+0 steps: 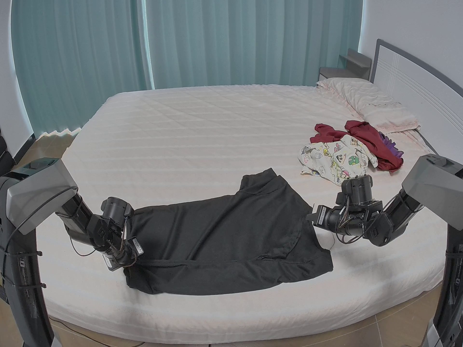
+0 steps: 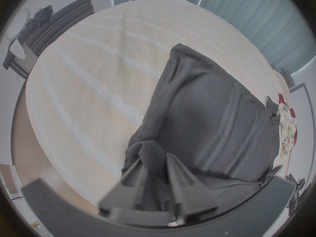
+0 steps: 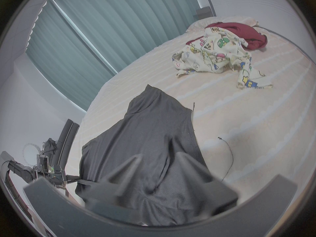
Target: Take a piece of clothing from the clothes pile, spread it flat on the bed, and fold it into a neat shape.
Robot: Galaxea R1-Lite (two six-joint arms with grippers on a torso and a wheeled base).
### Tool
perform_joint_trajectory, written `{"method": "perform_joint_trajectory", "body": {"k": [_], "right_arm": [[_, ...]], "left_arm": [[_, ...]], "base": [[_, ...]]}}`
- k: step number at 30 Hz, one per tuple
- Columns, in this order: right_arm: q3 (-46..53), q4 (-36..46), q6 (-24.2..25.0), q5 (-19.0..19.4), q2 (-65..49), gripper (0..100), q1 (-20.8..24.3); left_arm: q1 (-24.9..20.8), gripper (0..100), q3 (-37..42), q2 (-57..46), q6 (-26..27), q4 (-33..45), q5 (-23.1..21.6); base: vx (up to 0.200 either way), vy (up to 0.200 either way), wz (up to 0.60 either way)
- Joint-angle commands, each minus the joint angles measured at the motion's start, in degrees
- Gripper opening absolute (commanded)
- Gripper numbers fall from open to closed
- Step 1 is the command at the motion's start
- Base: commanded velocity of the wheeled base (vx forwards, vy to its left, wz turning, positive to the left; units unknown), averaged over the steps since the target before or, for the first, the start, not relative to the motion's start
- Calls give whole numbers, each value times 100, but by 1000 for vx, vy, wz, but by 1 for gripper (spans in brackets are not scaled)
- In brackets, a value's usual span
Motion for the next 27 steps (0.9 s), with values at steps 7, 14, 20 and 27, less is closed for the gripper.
{"method": "perform_joint_trajectory", "body": {"k": [7, 14, 20, 27], "right_arm": [[-134, -194, 759, -302, 441, 100, 36], [-415, -71, 2139, -381, 300, 100, 335], [-881, 61, 2183, -408, 766, 100, 458], [-1698, 1265, 2060, -575, 968, 100, 564]], "left_arm": [[71, 100, -13, 45, -117, -6, 87], [291, 100, 734, -1142, -363, -23, -607], [151, 100, 1384, -1889, -1163, -76, -1407], [89, 100, 1885, -1300, -1655, -1658, -1398]], "base": [[0, 0, 0], [0, 0, 0], [0, 0, 0], [0, 0, 0]]}}
